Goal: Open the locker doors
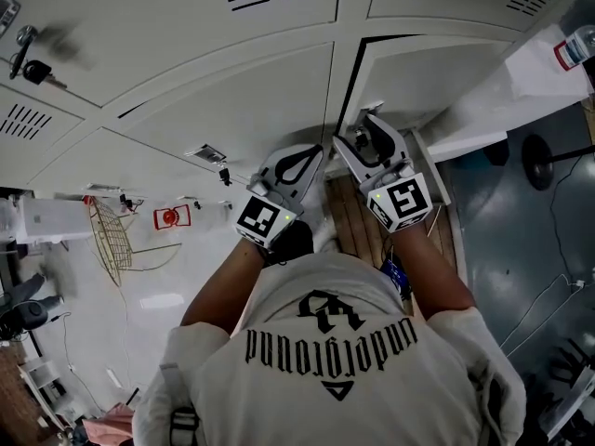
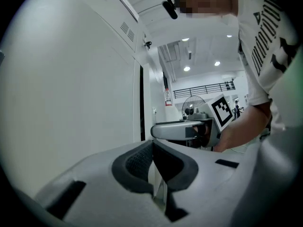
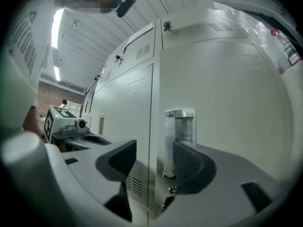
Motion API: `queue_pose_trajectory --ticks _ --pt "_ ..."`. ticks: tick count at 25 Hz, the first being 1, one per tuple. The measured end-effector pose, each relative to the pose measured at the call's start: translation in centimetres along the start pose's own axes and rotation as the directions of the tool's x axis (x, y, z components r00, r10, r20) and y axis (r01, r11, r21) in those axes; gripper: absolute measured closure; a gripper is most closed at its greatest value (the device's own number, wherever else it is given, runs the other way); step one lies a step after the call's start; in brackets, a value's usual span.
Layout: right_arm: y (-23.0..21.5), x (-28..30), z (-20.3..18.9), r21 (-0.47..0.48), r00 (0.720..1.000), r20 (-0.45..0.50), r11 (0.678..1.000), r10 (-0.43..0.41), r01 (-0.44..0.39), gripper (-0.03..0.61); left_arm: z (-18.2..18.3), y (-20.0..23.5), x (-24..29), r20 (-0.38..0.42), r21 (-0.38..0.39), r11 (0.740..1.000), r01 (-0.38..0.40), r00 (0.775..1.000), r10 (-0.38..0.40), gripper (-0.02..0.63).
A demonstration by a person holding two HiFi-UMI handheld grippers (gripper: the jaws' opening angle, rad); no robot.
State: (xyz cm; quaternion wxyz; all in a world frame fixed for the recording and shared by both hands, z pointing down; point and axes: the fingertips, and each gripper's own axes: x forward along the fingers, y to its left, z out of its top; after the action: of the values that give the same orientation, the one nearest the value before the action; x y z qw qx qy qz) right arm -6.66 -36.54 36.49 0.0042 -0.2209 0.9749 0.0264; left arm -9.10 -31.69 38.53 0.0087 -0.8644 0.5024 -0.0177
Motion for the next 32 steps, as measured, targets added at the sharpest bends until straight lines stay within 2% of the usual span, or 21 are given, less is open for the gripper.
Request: queue_pose_trajectory --ticks 8,14,17,19,26,32 --pt "0.9 -6.0 0.1 -0.037 0.992 0.026 0.991 -0.127 0.128 0.370 -0.4 -2.8 0.6 -0.010 0.004 0.999 0.037 0.999 -0.037 0.606" --pt "0.6 -10.6 0.0 -0.032 0.980 0.012 0.979 -0.200 0.200 0.390 -0.6 -6.6 2.8 -0.016 0.010 0.993 0.117 0.993 -0.116 0.606" --pt "0.2 -12.7 -0.3 -0.044 0.972 0.006 0.971 -0.234 0.234 0.401 -0.5 -8.8 4.2 -0.018 0.010 0.986 0.164 0.986 -0.164 0.606" --pt "-0.3 -13.8 -0.3 -0.043 0.968 -0.012 0.967 -0.251 0.251 0.431 -0.6 -9.9 5.2 -0.019 0.010 0.982 0.190 0.982 -0.190 0.606" --pt "-1.4 -17.7 -0.2 -0.031 0.958 -0.033 0.959 -0.284 0.283 0.426 -0.5 -13.0 8.3 -0.023 0.026 0.964 0.266 0.964 -0.266 0.606" --pt "-4.0 -22.6 -0.5 -0.007 0.932 -0.052 0.933 -0.359 0.359 0.434 0.1 -15.5 10.6 -0.023 0.042 0.940 0.340 0.941 -0.339 0.606"
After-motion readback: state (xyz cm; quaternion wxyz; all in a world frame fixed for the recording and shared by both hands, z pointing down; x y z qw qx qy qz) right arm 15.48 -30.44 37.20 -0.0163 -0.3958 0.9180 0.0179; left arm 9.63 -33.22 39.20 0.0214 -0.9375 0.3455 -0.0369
